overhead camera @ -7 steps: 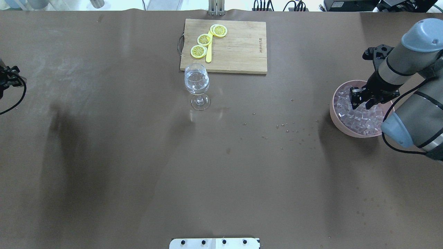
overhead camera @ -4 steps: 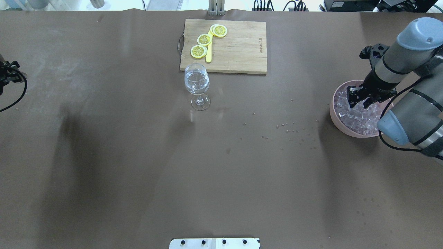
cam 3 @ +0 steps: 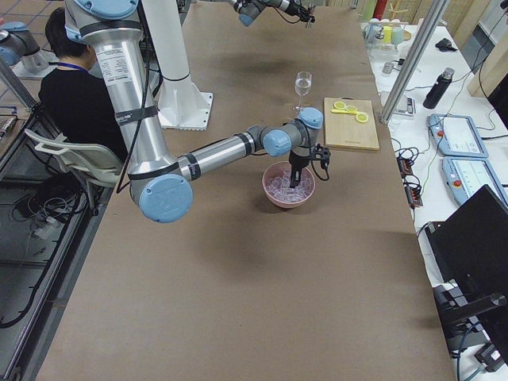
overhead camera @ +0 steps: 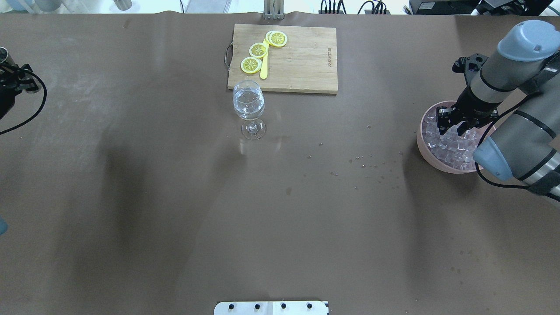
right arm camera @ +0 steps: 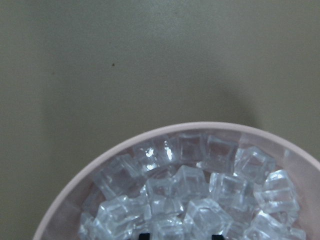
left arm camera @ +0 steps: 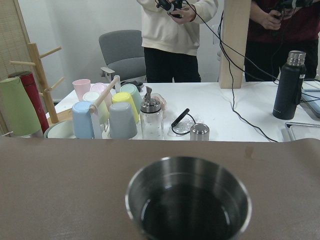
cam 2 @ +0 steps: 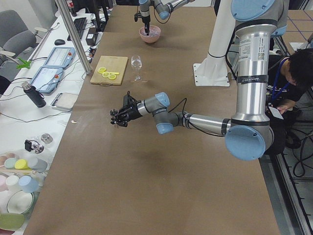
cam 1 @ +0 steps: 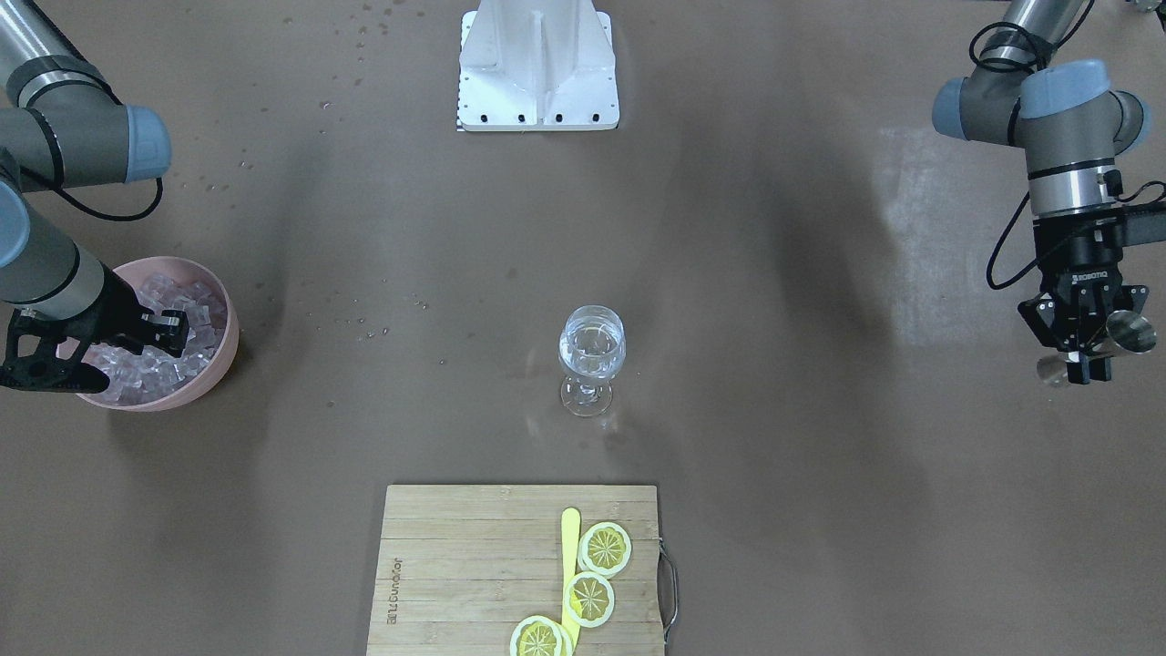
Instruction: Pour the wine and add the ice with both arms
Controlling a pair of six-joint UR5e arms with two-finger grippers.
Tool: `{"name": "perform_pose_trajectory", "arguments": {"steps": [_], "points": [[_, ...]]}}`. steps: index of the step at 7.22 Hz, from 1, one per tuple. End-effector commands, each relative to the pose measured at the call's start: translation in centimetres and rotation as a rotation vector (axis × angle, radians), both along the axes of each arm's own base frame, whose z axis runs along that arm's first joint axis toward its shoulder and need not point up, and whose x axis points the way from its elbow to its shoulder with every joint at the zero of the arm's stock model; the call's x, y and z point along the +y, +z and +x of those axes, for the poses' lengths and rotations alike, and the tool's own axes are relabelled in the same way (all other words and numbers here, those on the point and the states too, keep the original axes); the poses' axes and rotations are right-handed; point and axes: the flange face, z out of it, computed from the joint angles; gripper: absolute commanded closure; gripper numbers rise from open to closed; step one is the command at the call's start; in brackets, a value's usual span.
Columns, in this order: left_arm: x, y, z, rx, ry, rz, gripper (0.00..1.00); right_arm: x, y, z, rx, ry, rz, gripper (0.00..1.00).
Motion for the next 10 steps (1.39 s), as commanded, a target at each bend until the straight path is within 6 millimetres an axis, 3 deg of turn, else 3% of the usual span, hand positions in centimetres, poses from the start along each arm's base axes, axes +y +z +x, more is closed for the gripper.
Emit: {"name": "perform_pose_trajectory", "arguments": {"steps": [1, 3, 7, 8, 10], "points": [[-2.5, -5.9, 4.8, 0.008, 0.007, 0.03, 0.75, 0.0, 0.0, 0.1, -0.003, 0.012, -0.014, 0.5], [-2.7, -11.5, 11.5, -0.004, 0.032, 0.058, 0.75, 0.1, -0.2, 0.1, -0.004, 0.049, -0.048, 0.47], [0.0, -19.4, 20.8, -0.025, 0.057, 0.107, 0.77, 0.2, 0.5, 0.1, -0.023, 0.105, -0.07, 0.47], [0.0, -20.7, 22.0, -0.031, 0.065, 0.104, 0.77, 0.1, 0.7, 0.1, -0.022, 0.117, -0.08, 0.47], [0.2, -20.8, 22.7, -0.077, 0.061, 0.089, 0.77, 0.1, 0.5, 0.1, -0.026, 0.118, -0.079, 0.51]]}}
